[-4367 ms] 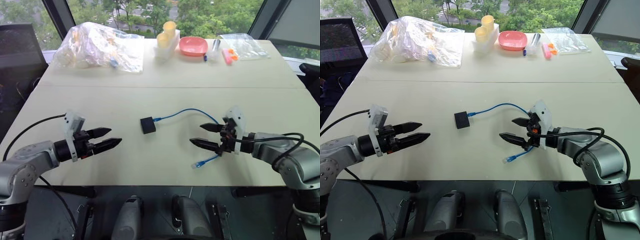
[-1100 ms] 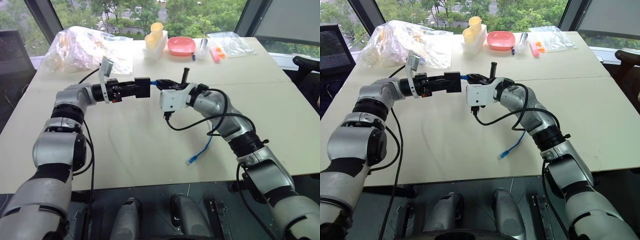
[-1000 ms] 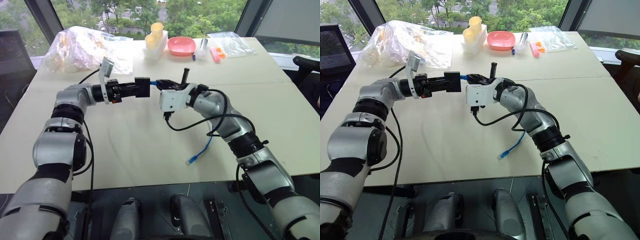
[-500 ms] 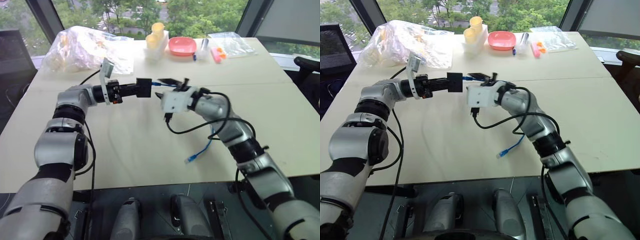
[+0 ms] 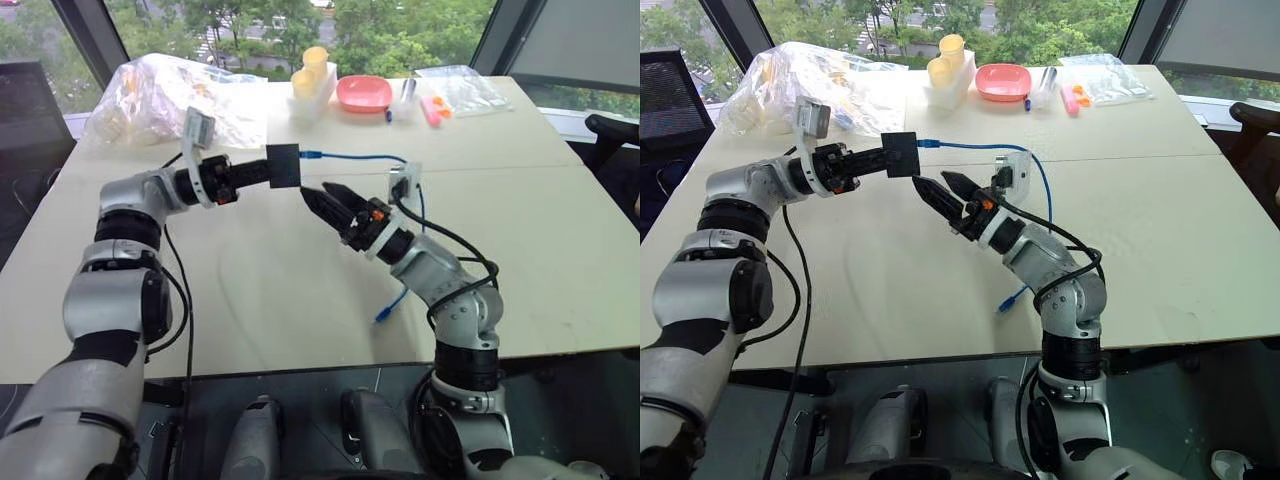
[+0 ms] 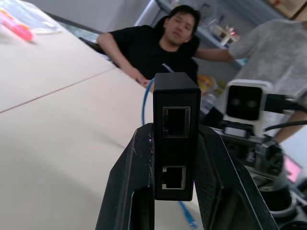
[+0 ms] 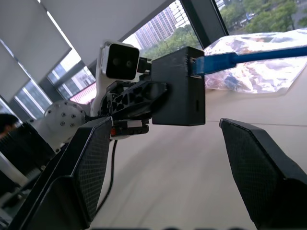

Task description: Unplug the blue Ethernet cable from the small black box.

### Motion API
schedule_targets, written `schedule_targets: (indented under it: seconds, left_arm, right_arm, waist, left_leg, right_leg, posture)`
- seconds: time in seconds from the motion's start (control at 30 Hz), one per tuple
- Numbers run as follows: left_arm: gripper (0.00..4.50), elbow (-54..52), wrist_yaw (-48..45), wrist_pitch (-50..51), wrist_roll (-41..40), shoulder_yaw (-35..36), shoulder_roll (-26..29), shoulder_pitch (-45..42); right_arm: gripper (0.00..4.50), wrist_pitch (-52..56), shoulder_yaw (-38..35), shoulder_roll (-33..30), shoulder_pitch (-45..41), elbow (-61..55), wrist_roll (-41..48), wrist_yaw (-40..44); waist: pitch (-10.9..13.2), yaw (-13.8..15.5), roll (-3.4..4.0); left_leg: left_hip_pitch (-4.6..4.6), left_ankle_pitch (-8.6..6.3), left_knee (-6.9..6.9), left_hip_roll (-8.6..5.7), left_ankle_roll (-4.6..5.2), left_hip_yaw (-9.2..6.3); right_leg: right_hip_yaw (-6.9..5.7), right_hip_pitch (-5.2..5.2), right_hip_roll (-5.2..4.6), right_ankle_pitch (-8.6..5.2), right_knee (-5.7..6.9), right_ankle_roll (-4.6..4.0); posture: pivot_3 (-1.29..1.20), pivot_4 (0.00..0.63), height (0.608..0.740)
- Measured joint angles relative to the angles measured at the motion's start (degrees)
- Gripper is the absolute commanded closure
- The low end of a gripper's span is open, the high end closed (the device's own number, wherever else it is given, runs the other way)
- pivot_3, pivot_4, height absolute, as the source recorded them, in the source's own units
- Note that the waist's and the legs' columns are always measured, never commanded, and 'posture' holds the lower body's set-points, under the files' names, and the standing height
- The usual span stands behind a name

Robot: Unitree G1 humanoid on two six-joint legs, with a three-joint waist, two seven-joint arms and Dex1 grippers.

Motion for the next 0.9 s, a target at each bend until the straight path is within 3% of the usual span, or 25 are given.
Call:
schedule_targets:
  seconds: [0.4,0.8,0.9]
  left_arm:
    - [3.98,-17.9,-0.8,11.2,-6.0,-0.1,1.0,9.8]
    - [3.98,-20.9,2.0,13.1,-9.1,-0.2,0.9,11.1]
    - [3.98,-21.0,2.5,13.1,-9.6,-0.2,0.9,11.3]
  right_arm:
    - [0.81,-1.5,0.5,1.0,-1.4,3.1,4.2,-3.3]
    - [0.81,-3.2,2.1,-0.1,-1.7,4.3,5.2,-3.2]
    - [1.99,-3.4,2.3,-0.1,-1.7,4.3,5.4,-3.2]
  waist:
    - [0.0,0.0,0.00]
    - [0.0,-0.1,0.00]
    - [0.0,-0.1,0.00]
  left_leg:
    - [-0.02,0.00,0.01,0.00,0.00,-0.02]
    - [-0.01,0.00,0.00,0.00,0.00,-0.02]
    - [-0.01,0.00,0.00,0.00,0.00,-0.02]
  right_leg:
    - [0.01,0.00,0.00,0.00,-0.01,0.00]
    - [0.01,-0.01,0.01,0.00,-0.01,0.00]
    - [0.01,-0.01,0.01,0.00,-0.02,0.00]
  posture:
    - [0.00,0.150,0.740]
    - [0.00,0.150,0.740]
    - [0.00,0.150,0.740]
